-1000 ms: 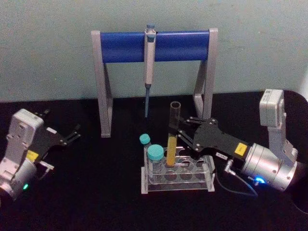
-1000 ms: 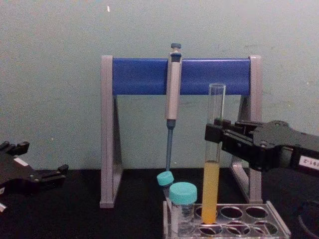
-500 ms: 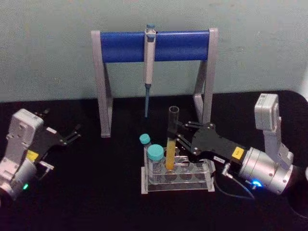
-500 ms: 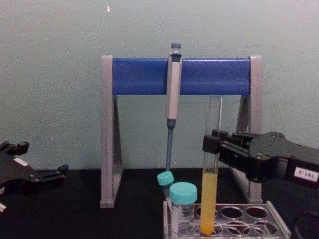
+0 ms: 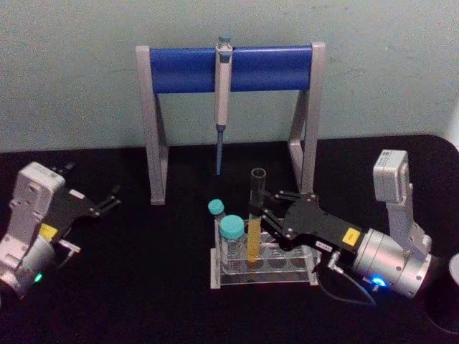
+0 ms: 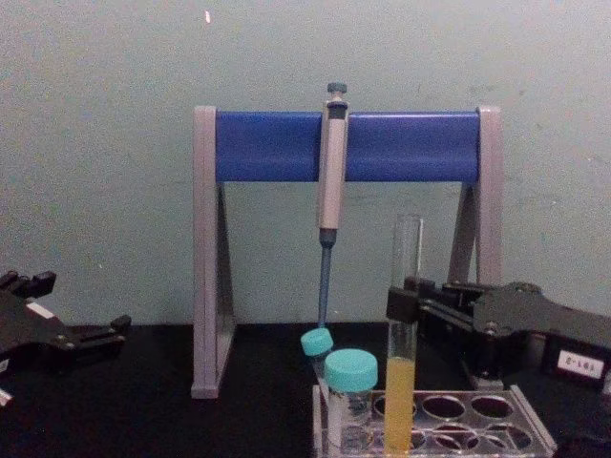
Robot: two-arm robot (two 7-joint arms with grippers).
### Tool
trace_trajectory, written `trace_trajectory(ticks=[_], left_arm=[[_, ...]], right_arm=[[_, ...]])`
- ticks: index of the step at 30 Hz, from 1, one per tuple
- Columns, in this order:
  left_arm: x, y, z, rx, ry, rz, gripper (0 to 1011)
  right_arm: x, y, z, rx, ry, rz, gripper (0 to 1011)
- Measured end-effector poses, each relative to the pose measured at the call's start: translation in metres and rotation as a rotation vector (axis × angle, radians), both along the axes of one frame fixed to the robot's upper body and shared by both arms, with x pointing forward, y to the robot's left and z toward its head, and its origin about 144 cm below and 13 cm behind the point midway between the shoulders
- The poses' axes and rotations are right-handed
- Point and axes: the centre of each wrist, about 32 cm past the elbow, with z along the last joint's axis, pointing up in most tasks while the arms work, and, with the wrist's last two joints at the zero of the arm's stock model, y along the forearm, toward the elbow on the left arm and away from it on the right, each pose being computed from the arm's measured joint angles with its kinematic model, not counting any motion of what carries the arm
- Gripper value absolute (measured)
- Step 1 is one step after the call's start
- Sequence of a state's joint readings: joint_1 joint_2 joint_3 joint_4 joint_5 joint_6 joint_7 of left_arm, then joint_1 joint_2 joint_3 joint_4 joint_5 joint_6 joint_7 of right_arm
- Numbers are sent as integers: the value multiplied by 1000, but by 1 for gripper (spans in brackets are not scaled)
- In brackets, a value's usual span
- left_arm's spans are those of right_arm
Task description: Pick up the test tube from the test tube rack, shake it, then place it back into the test tube rack.
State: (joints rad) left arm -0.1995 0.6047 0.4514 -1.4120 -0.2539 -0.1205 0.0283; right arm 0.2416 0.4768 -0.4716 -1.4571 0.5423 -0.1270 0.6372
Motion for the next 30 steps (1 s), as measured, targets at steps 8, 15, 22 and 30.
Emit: trace_trajectory(ticks=[8, 15, 22, 30], left_arm=[[0, 0, 0, 0, 0, 0, 1001], [0, 0, 0, 0, 0, 0, 1001], [0, 0, 0, 0, 0, 0, 1001], [0, 0, 0, 0, 0, 0, 1001]], right_arm=[[-2, 1, -6, -3, 22, -10, 221], [-2, 1, -11, -4, 41, -21, 221], [-2, 2, -14, -4, 57, -26, 221], [-3, 1, -17, -7, 74, -30, 221]])
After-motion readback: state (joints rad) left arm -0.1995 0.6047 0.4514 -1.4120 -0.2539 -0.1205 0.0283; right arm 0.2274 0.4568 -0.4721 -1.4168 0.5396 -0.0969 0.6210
